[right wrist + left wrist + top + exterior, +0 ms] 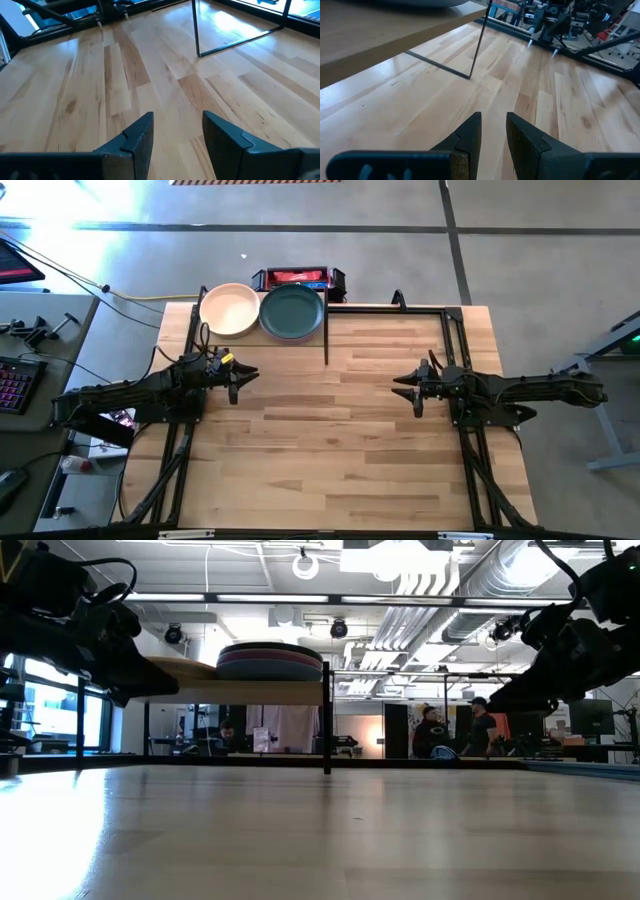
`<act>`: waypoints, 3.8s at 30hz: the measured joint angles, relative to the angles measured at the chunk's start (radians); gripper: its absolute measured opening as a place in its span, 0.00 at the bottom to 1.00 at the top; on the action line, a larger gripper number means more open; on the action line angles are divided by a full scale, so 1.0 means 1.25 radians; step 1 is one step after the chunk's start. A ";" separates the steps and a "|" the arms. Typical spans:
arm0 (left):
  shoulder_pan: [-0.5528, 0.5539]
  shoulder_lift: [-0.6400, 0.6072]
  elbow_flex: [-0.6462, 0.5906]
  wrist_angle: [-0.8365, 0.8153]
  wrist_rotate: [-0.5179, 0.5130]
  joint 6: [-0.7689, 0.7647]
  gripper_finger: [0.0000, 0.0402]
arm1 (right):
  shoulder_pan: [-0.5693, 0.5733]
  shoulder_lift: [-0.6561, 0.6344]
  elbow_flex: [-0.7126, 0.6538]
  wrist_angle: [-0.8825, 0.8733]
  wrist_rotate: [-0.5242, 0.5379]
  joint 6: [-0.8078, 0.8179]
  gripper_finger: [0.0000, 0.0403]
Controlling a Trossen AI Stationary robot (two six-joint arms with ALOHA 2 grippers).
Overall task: Place and stack plates onto a shelf
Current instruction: Return to Home Position
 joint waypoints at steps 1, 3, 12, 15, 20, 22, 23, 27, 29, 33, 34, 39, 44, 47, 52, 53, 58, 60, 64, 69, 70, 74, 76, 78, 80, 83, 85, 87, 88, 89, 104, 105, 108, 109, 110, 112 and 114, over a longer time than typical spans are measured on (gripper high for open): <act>0.000 0.000 0.000 0.000 0.000 0.000 0.19 | 0.000 0.000 0.000 0.000 0.000 0.000 0.38; -0.001 -0.002 0.000 0.000 0.000 0.000 0.19 | 0.000 0.000 0.000 0.000 -0.001 0.000 0.38; -0.043 -0.112 0.000 0.000 -0.002 0.000 0.19 | 0.000 -0.027 0.000 -0.025 -0.001 0.000 0.38; -0.060 -0.154 0.001 0.000 -0.002 0.000 0.19 | 0.000 -0.072 0.000 -0.028 -0.001 0.000 0.38; -0.087 -0.214 0.001 0.000 -0.002 0.000 0.19 | 0.000 -0.186 0.000 -0.028 -0.001 0.000 0.38; -0.098 -0.232 0.001 0.001 -0.002 0.000 0.19 | 0.000 -0.224 0.000 -0.027 -0.001 0.000 0.38; -0.103 -0.241 0.001 0.000 -0.002 0.000 0.19 | 0.000 -0.241 0.000 -0.027 -0.001 0.000 0.38; -0.127 -0.241 0.001 0.003 -0.002 0.000 0.19 | 0.000 -0.292 -0.001 -0.027 -0.001 0.000 0.38; -0.139 -0.241 0.001 0.000 -0.001 0.000 0.19 | 0.000 -0.315 -0.001 -0.027 -0.001 0.000 0.38; -0.152 -0.241 0.001 0.001 0.000 0.000 0.19 | 0.000 -0.335 -0.001 -0.025 -0.001 0.000 0.38; -0.153 -0.241 0.001 0.000 0.000 0.000 0.19 | 0.000 -0.333 -0.001 -0.027 -0.001 0.000 0.38; -0.153 -0.240 0.001 0.000 0.000 0.000 0.19 | 0.000 -0.331 -0.001 -0.027 -0.001 0.000 0.38; -0.153 -0.240 0.001 0.000 0.000 0.000 0.19 | 0.000 -0.331 -0.001 -0.027 -0.001 0.000 0.38; -0.153 -0.240 0.001 0.000 0.000 0.000 0.19 | 0.000 -0.331 -0.001 -0.027 -0.001 0.000 0.38; -0.153 -0.240 0.001 0.001 -0.001 0.000 0.19 | 0.000 -0.331 -0.001 -0.027 -0.001 0.000 0.38; -0.153 -0.240 0.001 0.000 -0.001 0.000 0.19 | 0.000 -0.331 -0.001 -0.027 -0.001 0.000 0.38; -0.153 -0.240 0.001 0.000 -0.001 0.000 0.19 | 0.000 -0.331 -0.001 -0.027 -0.001 0.000 0.38; -0.153 -0.240 0.001 0.000 -0.001 0.000 0.19 | 0.000 -0.331 -0.001 -0.027 -0.001 0.000 0.38; -0.153 -0.240 0.001 0.000 -0.001 0.000 0.19 | 0.000 -0.331 -0.001 -0.027 -0.001 0.000 0.38; -0.153 -0.240 0.001 0.000 -0.001 0.000 0.19 | 0.000 -0.331 -0.001 -0.027 -0.001 0.000 0.38; -0.153 -0.240 0.001 0.000 -0.001 0.000 0.19 | 0.000 -0.331 -0.001 -0.027 -0.001 0.000 0.38; -0.153 -0.240 0.001 0.000 -0.001 0.000 0.19 | 0.000 -0.331 -0.001 -0.027 -0.001 0.000 0.38; -0.153 -0.240 0.001 0.001 -0.001 0.000 0.19 | 0.000 -0.331 -0.001 -0.027 -0.001 0.000 0.38; -0.153 -0.240 0.001 0.000 -0.001 0.000 0.19 | 0.000 -0.330 -0.001 -0.027 -0.001 0.000 0.38; -0.153 -0.240 0.001 0.000 -0.001 0.000 0.19 | 0.000 -0.331 -0.001 -0.027 -0.001 0.000 0.38; -0.153 -0.240 0.001 0.000 -0.001 0.000 0.19 | 0.000 -0.331 -0.001 -0.027 -0.001 0.000 0.38; -0.153 -0.240 0.001 0.000 -0.001 0.000 0.19 | 0.000 -0.331 -0.001 -0.027 -0.001 0.000 0.38; -0.153 -0.240 0.001 0.000 -0.001 0.000 0.19 | 0.000 -0.330 -0.001 -0.027 -0.001 0.000 0.38; -0.153 -0.240 0.001 0.000 -0.001 0.000 0.19 | 0.000 -0.331 -0.001 -0.027 -0.001 0.000 0.38; -0.153 -0.240 0.001 0.000 -0.001 0.000 0.19 | 0.000 -0.331 -0.001 -0.027 -0.001 0.000 0.38; -0.153 -0.240 0.000 0.000 -0.001 0.000 0.19 | 0.000 -0.330 -0.001 -0.027 -0.001 0.000 0.38; -0.153 -0.240 0.000 0.000 -0.001 0.000 0.19 | 0.000 -0.330 -0.001 -0.027 -0.001 0.000 0.38; -0.153 -0.240 0.000 0.000 -0.001 0.000 0.19 | 0.000 -0.330 -0.001 -0.027 -0.001 0.000 0.38; -0.153 -0.240 0.000 0.000 -0.001 0.000 0.19 | 0.000 -0.330 -0.001 -0.027 -0.001 0.000 0.38; -0.153 -0.240 0.000 0.000 -0.001 0.000 0.19 | 0.000 -0.331 -0.001 -0.027 -0.001 0.000 0.38; -0.153 -0.240 0.000 0.000 -0.001 0.000 0.19 | 0.000 -0.330 -0.001 -0.027 -0.001 0.000 0.38; -0.153 -0.240 0.000 0.001 -0.001 0.000 0.19 | 0.000 -0.331 -0.001 -0.027 -0.001 0.000 0.38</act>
